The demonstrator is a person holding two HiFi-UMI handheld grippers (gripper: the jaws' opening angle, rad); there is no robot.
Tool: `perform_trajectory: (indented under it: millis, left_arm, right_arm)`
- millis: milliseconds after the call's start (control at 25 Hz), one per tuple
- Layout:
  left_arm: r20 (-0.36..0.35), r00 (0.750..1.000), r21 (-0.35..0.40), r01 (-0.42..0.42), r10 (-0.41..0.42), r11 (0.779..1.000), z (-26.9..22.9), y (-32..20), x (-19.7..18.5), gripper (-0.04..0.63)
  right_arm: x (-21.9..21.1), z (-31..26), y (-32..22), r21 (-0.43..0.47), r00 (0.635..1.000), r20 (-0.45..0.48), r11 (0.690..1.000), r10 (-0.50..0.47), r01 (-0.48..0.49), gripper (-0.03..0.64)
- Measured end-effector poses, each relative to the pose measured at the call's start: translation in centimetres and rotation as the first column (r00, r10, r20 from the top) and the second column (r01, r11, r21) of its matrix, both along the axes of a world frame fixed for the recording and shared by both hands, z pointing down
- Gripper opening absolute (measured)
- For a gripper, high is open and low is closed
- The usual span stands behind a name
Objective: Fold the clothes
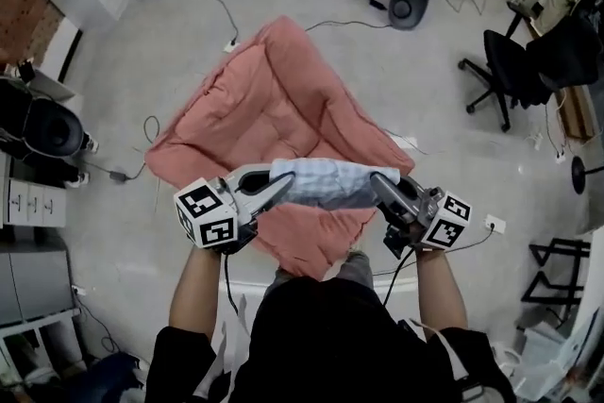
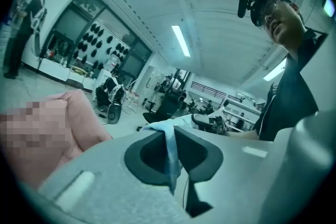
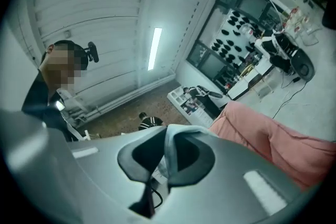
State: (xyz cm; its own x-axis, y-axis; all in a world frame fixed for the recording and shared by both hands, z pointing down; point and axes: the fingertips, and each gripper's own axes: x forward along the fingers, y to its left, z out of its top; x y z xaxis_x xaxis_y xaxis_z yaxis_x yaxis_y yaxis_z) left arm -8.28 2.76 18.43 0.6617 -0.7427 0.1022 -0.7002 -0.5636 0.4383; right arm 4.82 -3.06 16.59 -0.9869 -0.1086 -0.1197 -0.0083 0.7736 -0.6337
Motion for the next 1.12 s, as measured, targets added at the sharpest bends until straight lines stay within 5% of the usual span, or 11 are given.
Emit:
perform_trajectory:
  millis: [120, 320, 440, 640, 880, 1120]
  left_arm:
    - [-0.006, 0.979, -0.038, 0.204, -0.205, 0.978, 1.3, 1.0, 0.4, 0.023]
    - [-0.028, 0.885, -0.074, 0.462, -0.465, 0.884, 2.4, 2.4, 0.7, 0.021]
    - [-0.017, 0.827, -0.107, 0.557, -0.562, 0.823, 2.6, 4.2, 1.5, 0.021]
    - [0.015, 0.765, -0.108, 0.641, -0.643, 0.76, 1.6, 6.5, 2.6, 0.021]
    - [-0.034, 0.731, -0.108, 0.675, -0.681, 0.73, 2.4, 8.6, 0.4, 0.023]
    - [-0.049, 0.753, -0.107, 0.649, -0.656, 0.753, 3.5, 8.8, -1.5, 0.023]
  right_arm:
    - [-0.9, 1.5, -1.6, -0.043, 0.985, 0.019, 0.984, -0.171, 0.171, 0.012]
    - [-2.6, 2.3, -3.6, -0.031, 0.923, 0.009, 0.923, -0.385, 0.385, 0.012]
    - [-3.3, 2.1, -3.4, -0.02, 0.872, -0.005, 0.872, -0.489, 0.489, 0.011]
    - [-4.0, 1.2, -2.3, -0.003, 0.792, -0.045, 0.793, -0.609, 0.609, 0.011]
    - [-6.9, 1.9, -0.5, 0.009, 0.746, -0.118, 0.75, -0.656, 0.661, 0.011]
    - [-9.2, 2.3, 0.0, 0.007, 0.756, -0.185, 0.769, -0.627, 0.639, 0.012]
